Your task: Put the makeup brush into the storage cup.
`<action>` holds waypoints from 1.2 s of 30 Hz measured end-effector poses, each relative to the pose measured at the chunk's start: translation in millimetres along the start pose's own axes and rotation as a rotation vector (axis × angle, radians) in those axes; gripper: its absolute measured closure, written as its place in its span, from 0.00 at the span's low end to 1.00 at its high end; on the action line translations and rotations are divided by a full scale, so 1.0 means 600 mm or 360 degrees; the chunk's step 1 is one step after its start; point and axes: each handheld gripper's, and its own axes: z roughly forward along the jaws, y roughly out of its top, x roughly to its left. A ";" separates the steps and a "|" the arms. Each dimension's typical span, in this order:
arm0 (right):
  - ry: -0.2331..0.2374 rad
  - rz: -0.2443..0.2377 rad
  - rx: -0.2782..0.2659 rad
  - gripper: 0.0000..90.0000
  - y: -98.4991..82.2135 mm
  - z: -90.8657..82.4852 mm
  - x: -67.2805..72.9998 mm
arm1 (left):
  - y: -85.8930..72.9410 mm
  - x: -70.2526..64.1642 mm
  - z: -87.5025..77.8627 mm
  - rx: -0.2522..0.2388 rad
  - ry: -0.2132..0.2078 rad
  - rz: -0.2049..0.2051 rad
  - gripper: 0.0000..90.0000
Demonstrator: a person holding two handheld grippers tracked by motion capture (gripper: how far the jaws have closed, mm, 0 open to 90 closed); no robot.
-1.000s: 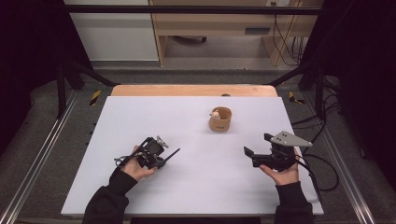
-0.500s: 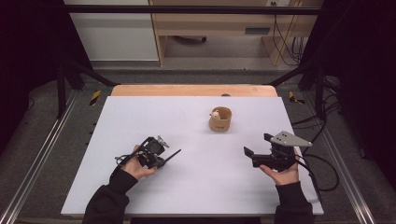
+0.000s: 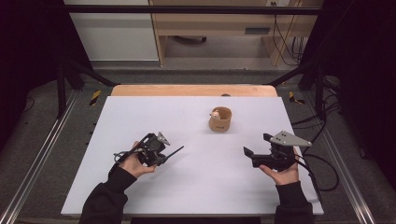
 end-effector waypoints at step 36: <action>0.0081 -0.0697 0.0184 0.17 0.058 0.035 0.083 | 0.073 -0.042 -0.080 -0.0167 -0.0054 0.0162 0.92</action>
